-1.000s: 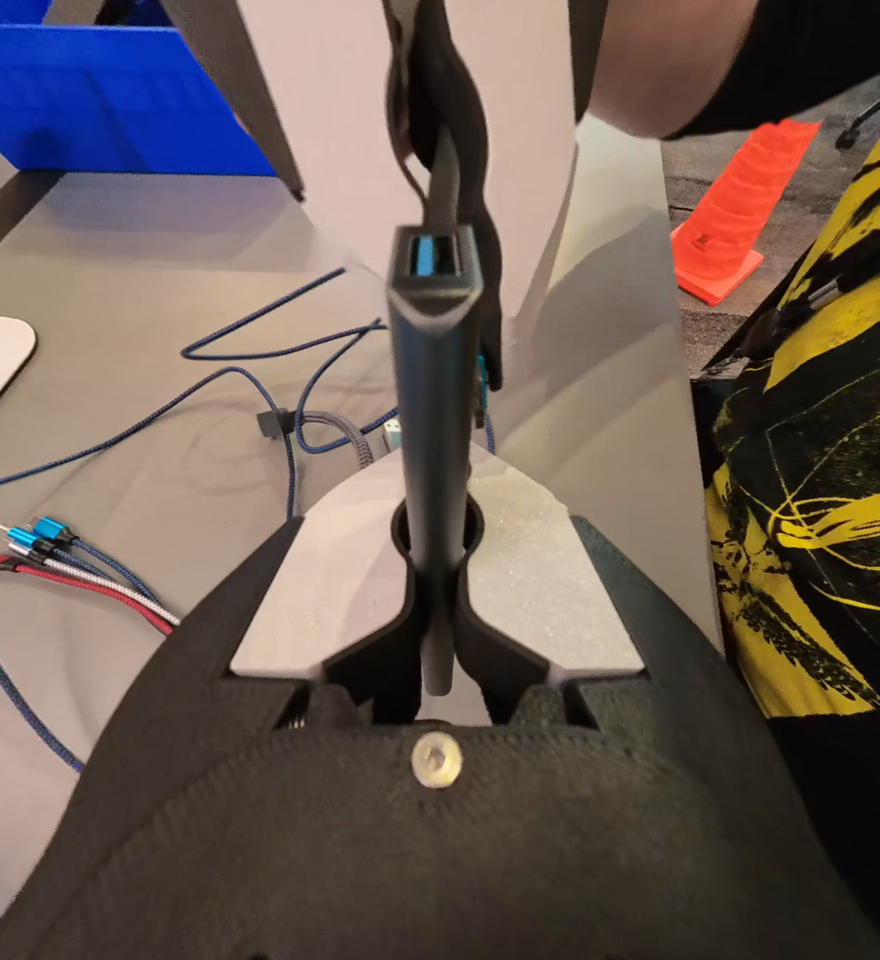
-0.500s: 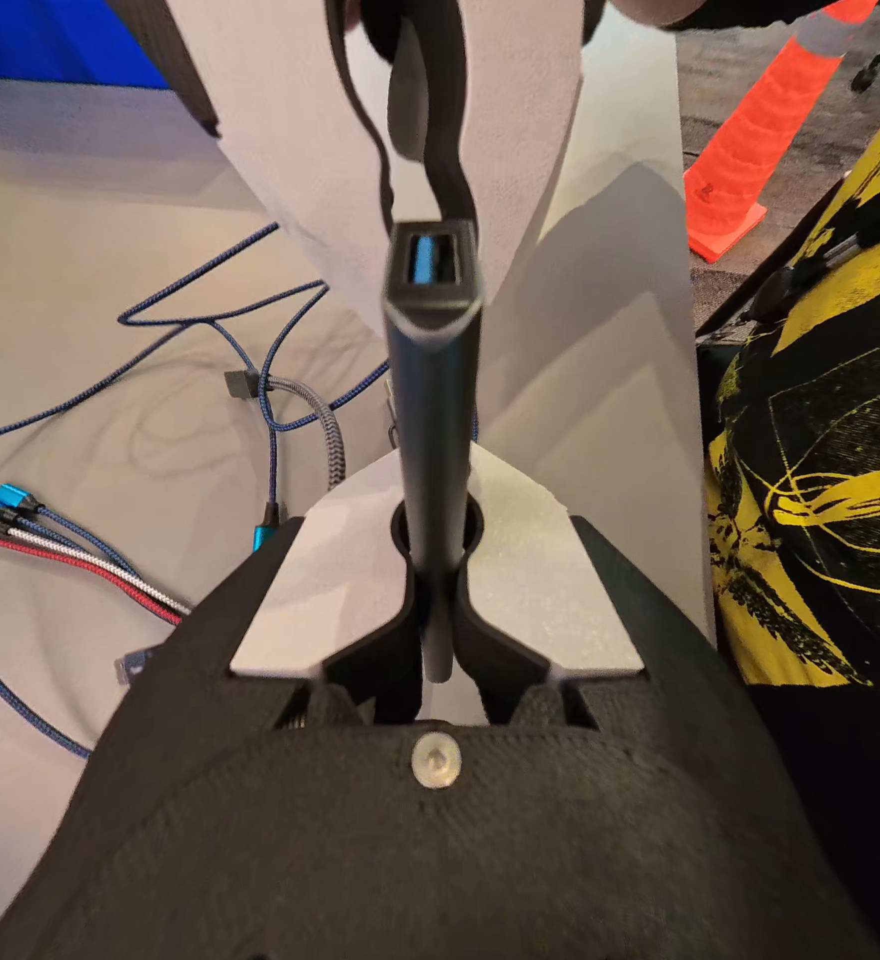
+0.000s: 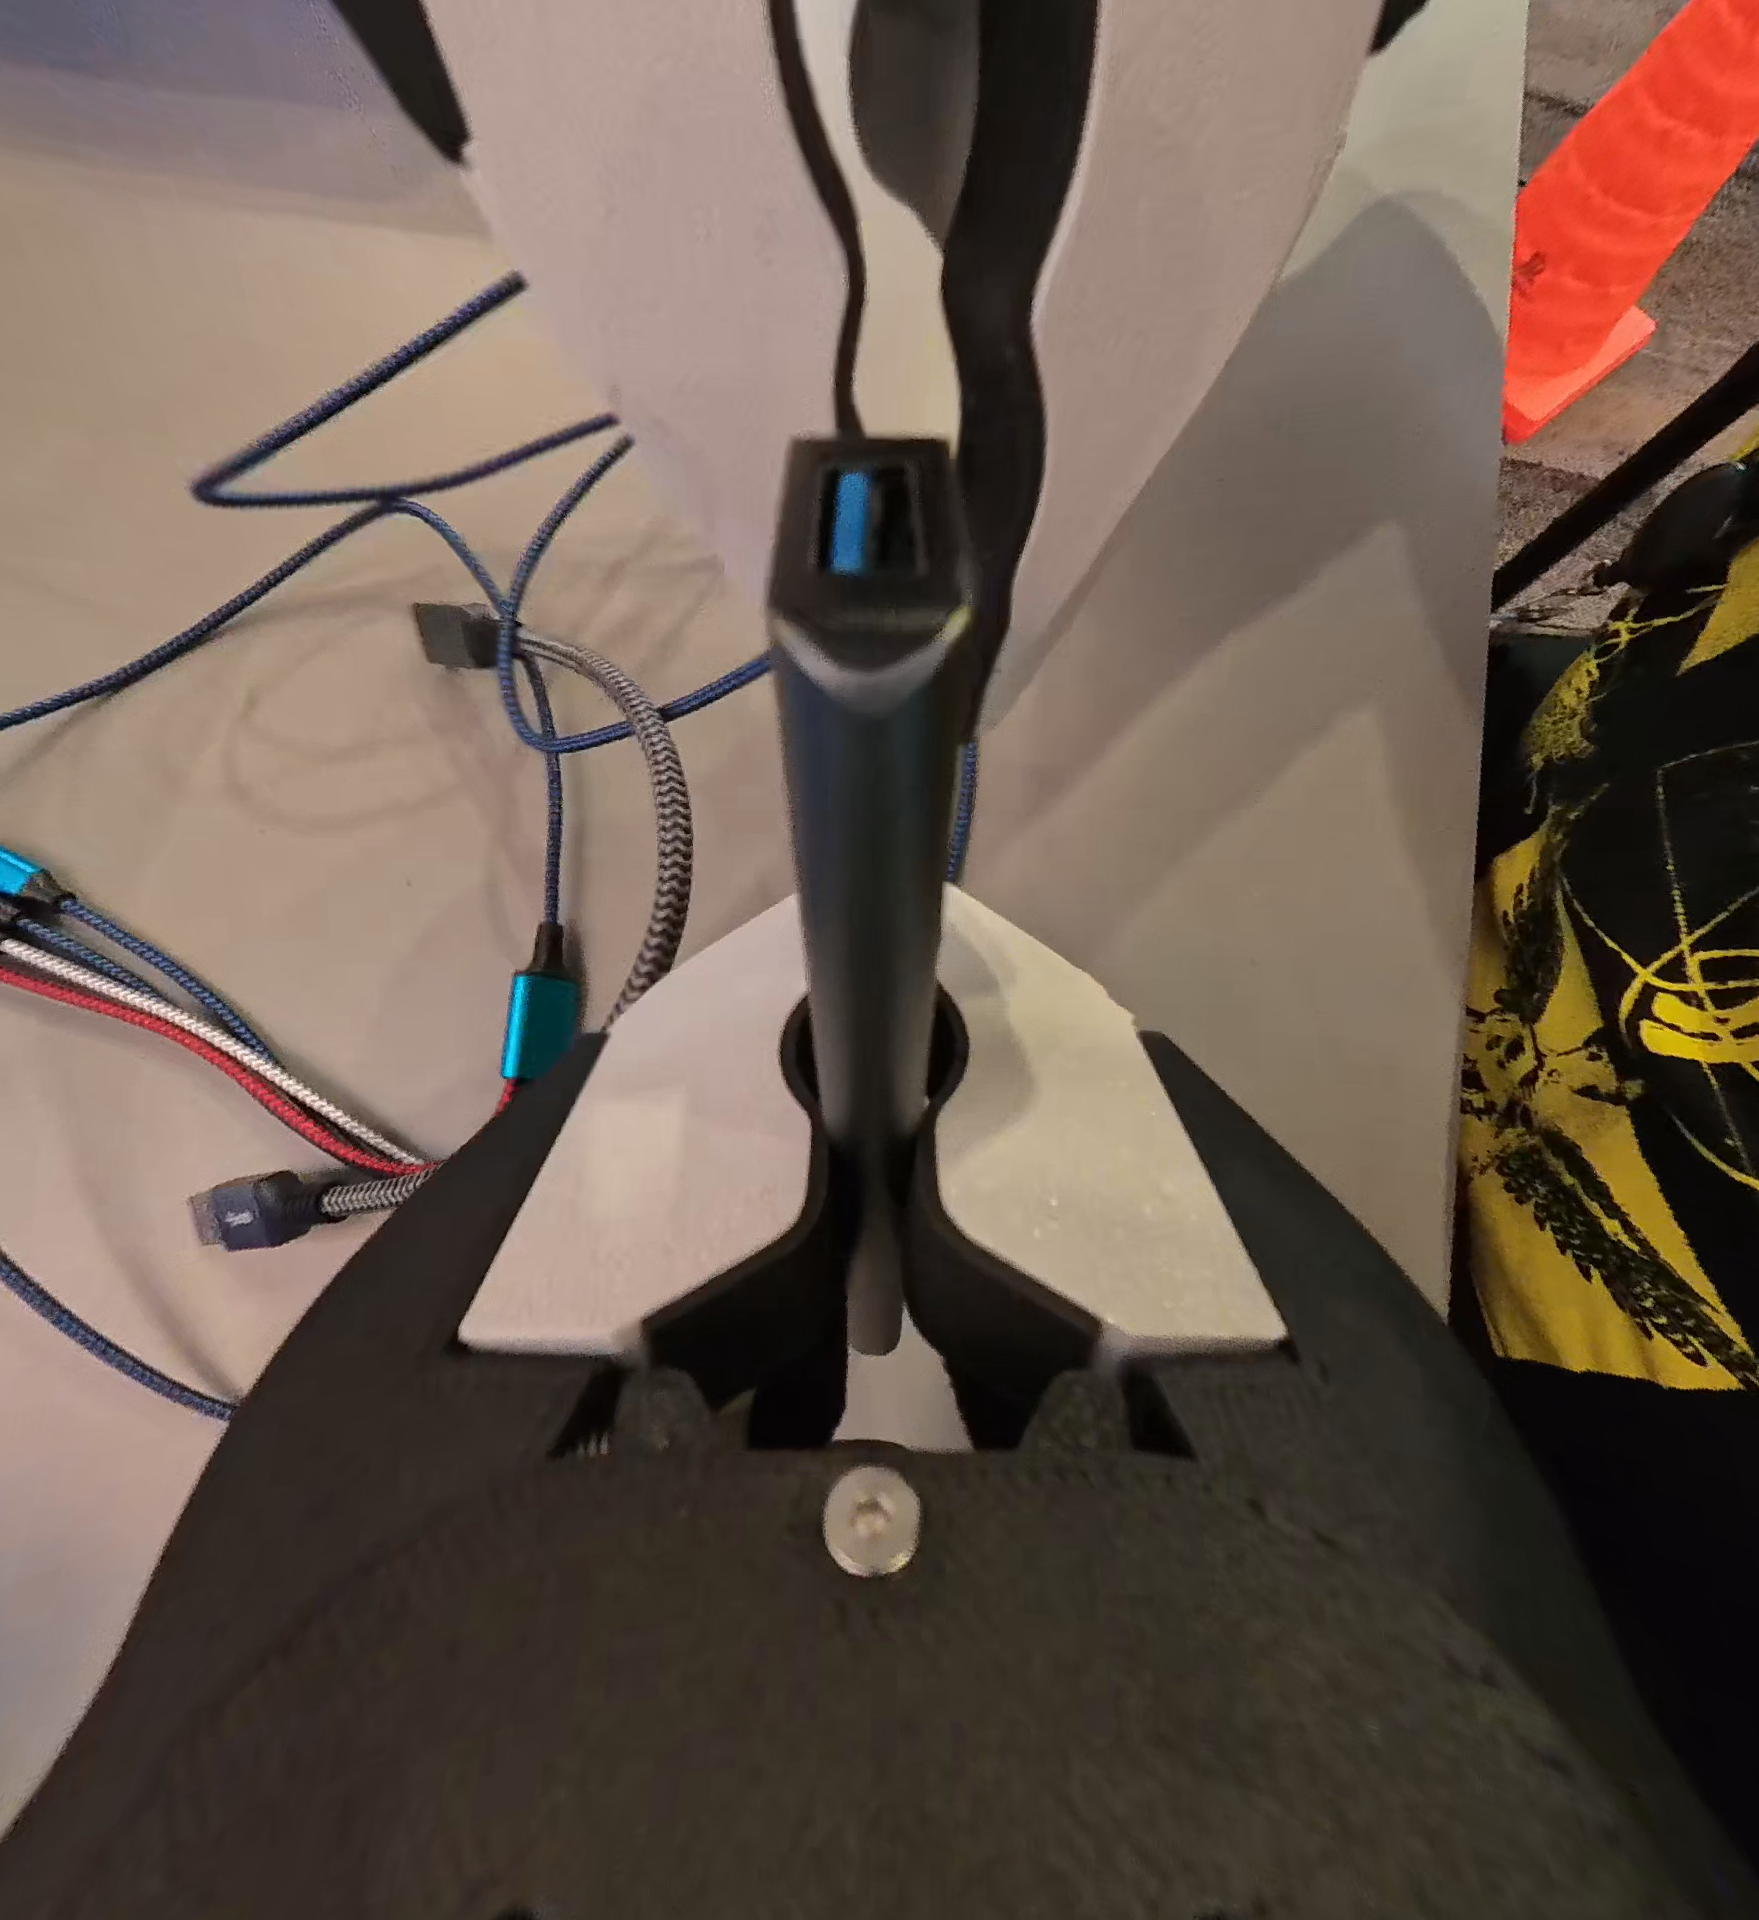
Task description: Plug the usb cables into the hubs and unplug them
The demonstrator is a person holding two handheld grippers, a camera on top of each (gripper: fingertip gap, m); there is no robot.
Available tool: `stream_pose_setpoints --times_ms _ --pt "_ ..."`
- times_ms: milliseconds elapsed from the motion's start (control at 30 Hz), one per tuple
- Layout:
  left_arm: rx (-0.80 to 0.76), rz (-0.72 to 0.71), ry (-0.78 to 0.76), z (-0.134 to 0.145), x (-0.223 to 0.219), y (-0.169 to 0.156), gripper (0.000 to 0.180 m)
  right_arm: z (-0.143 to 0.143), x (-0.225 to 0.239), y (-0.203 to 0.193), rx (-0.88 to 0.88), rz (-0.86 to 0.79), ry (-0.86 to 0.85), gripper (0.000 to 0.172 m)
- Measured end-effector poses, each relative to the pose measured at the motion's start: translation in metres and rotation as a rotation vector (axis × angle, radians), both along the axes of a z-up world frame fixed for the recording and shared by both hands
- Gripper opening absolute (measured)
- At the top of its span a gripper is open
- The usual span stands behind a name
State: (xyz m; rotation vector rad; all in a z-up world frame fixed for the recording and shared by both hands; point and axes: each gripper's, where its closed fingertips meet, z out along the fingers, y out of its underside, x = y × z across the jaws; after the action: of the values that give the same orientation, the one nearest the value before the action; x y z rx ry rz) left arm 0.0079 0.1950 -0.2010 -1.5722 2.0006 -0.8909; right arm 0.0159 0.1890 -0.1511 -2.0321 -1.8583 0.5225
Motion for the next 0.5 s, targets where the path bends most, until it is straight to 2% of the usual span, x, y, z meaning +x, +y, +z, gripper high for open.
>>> stream_pose_setpoints --times_ms 100,333,500 --pt "0.003 -0.002 -0.002 0.0017 0.0007 0.0 0.011 0.0032 -0.0003 0.0018 -0.017 -0.021 0.056 0.004" --pt "0.029 -0.008 0.011 -0.0024 0.001 0.0004 0.011 0.0 -0.0017 -0.0017 -0.051 0.019 0.058 0.004" --pt "-0.022 -0.031 -0.027 0.0025 0.005 -0.0066 0.011 0.004 0.0029 0.0018 -0.055 0.002 0.098 0.005"
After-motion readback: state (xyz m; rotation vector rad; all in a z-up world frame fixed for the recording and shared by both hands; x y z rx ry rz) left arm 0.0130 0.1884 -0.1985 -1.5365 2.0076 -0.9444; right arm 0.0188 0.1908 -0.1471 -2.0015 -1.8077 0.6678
